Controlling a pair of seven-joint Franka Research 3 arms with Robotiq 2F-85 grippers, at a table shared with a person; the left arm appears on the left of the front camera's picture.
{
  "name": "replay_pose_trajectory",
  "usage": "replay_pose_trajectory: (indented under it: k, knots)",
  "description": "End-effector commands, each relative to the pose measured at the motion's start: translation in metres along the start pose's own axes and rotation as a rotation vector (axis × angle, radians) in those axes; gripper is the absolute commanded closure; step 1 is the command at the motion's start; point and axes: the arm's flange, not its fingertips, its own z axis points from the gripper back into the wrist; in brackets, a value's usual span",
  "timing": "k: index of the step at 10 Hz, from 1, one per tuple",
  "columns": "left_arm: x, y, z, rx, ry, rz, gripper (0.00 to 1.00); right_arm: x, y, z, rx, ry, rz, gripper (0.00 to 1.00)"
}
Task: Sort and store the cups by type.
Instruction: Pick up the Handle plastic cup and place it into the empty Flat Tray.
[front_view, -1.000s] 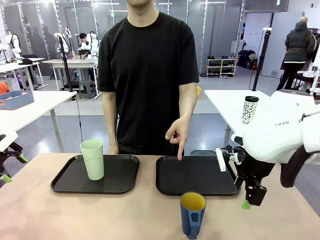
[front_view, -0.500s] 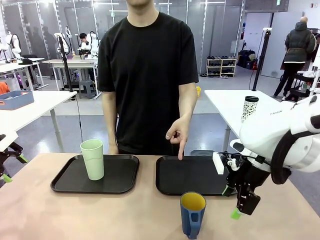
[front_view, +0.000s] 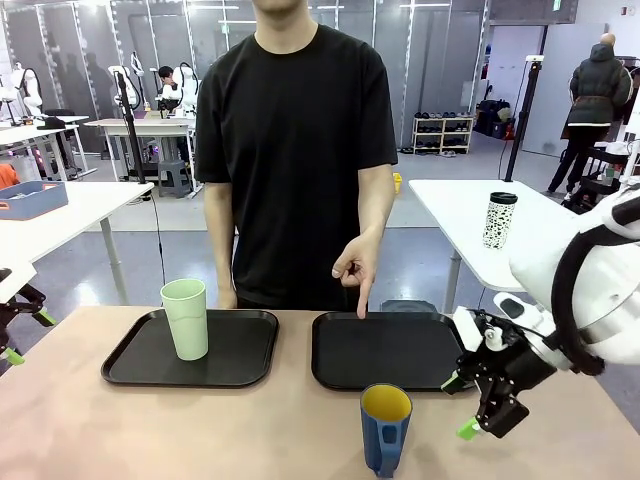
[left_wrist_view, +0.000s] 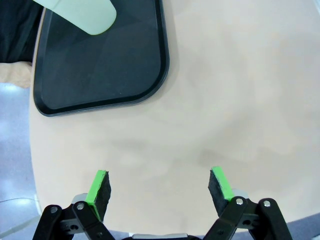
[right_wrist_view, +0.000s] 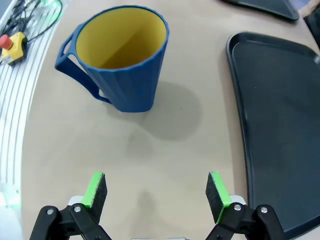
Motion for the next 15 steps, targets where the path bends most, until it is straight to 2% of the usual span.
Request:
replay_pose_trajectory:
  k: [1,3,7,8,10,12,13,15]
  knots:
    - [0.000,-0.001,0.001,0.003,0.000,-0.011,0.00,-0.035,0.036,-0.023,-0.011,-0.151,0.066,0.00]
    - [0.000,-0.001,0.001,0.003,0.000,-0.011,0.00,-0.051,0.037,-0.024,-0.002,-0.315,0.130,0.00]
    - [0.000,-0.001,0.001,0.003,0.000,-0.011,0.00,-0.068,0.035,-0.033,0.069,-0.526,0.118,0.00]
    - [0.000,-0.001,0.001,0.003,0.000,-0.011,0.00,-0.073,0.033,-0.033,0.042,-0.604,0.125,0.00]
    - [0.000,-0.001,0.001,0.003,0.000,-0.011,0.00,-0.079,0.029,-0.040,0.023,-0.589,0.106,0.00]
    - [0.000,-0.001,0.001,0.003,0.000,-0.011,0.00,-0.072,0.024,-0.042,0.026,-0.557,0.089,0.00]
    - [0.000,-0.001,0.001,0.003,0.000,-0.011,0.00,-0.052,0.023,-0.010,0.052,-0.581,0.089,0.00]
    - [0.000,-0.001,0.001,0.003,0.000,-0.011,0.00,-0.052,0.023,-0.010,0.052,-0.581,0.089,0.00]
